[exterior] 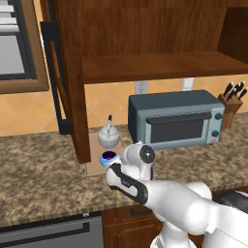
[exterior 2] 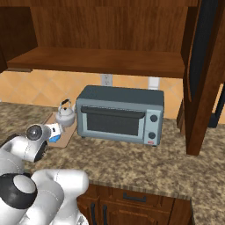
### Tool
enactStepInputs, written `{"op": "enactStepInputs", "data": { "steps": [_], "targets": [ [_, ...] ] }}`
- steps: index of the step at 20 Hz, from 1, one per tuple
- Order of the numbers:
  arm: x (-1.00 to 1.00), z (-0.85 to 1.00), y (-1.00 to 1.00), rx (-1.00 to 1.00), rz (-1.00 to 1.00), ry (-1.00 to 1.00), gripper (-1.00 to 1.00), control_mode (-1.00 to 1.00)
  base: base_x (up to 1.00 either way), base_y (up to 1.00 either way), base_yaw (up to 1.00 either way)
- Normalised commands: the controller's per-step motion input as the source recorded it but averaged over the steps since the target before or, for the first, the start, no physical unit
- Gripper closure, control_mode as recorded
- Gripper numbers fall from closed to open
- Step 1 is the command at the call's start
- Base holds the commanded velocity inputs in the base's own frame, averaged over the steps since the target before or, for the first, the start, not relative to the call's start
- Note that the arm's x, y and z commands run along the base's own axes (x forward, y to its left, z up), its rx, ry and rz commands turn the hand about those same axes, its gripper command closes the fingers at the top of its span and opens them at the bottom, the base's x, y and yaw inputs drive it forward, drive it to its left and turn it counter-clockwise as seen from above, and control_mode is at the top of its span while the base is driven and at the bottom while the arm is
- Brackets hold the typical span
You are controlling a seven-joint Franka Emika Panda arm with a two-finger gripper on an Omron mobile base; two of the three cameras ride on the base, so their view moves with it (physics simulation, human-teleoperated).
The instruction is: Pick the kettle from the counter and place it on the tray. Then pick the mug from the cabinet and place it on the tray. Then close the cabinet doors.
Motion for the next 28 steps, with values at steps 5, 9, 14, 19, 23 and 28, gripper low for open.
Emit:
{"op": "enactStepInputs", "data": {
  "steps": [5, 9, 14, 19, 23, 28],
  "targets": [
    [-0.1, 0.68, -0.03, -0.05, -0.1, 0.03, -1.0, -1.0, 0.0, 0.0, 0.0],
    [-0.22, 0.69, -0.1, -0.05, -0.15, 0.07, -1.0, -1.0, 0.0, 0.0, 0.0],
    [-0.37, 0.5, -0.16, 0.0, -0.04, 0.04, -1.0, -1.0, 0.0, 0.0, 0.0],
    [-0.37, 0.32, -0.15, 0.0, 0.21, 0.02, -1.0, -1.0, 0.0, 0.0, 0.0],
    [-0.41, 0.22, -0.24, 0.0, 0.26, 0.03, -1.0, -1.0, 0.0, 0.0, 0.0],
    [-0.46, 0.19, -0.04, -0.02, 0.09, 0.0, -1.0, -1.0, 0.0, 0.0, 0.0]
  ]
}}
